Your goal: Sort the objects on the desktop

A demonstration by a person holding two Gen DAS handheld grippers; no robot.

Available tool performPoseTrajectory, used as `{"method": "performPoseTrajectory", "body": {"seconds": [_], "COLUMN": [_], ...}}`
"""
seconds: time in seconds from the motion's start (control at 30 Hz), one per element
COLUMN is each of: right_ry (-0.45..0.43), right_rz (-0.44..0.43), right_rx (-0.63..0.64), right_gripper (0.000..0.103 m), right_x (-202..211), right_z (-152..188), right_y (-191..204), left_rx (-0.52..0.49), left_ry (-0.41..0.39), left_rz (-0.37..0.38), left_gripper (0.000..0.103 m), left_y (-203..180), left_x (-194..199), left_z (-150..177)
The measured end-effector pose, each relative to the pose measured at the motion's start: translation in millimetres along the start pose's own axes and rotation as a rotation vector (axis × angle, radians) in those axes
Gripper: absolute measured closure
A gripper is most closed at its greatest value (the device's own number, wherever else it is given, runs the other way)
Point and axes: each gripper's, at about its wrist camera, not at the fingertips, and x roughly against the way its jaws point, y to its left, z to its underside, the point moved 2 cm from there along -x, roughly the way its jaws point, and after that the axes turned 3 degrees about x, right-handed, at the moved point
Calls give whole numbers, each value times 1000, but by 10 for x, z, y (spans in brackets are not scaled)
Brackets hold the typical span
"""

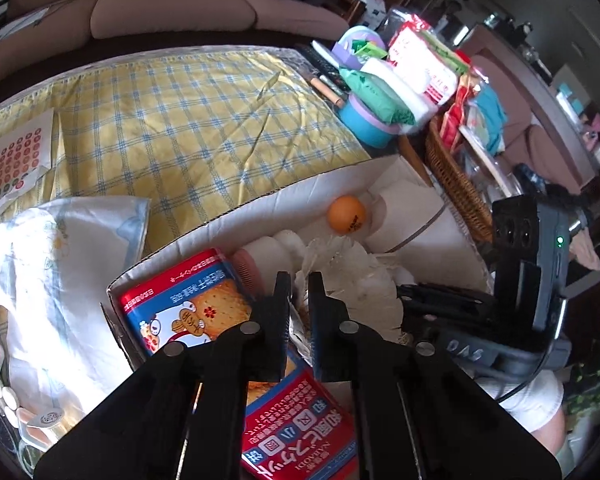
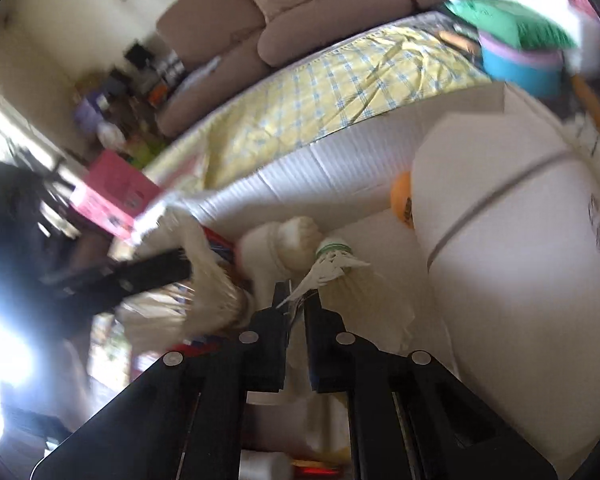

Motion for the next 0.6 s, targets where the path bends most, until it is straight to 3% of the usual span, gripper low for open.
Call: {"method": "performPoseTrajectory", "body": {"seconds": [0.1, 0.23, 0.33, 0.6], "right_ry": [-52, -150, -200, -276], "right_rz": [-178, -396, -462, -531], "right_rx": [-148, -304, -342, -400], "right_gripper": [96, 96, 96, 96], "right_x": [151, 407, 591, 958], "right_z": [46, 146, 230, 417], "right_y": [-114, -259, -327, -496], "left_rx": [51, 55, 39, -59], "left_ry": [-15, -51, -83, -78], "left_rz": [70, 81, 78, -27], "left_gripper": [96, 96, 96, 96], "left_y": [-3, -111, -209, -449], "left_x": [56, 161, 261, 137], "left_z": [-53, -223, -343, -465]}}
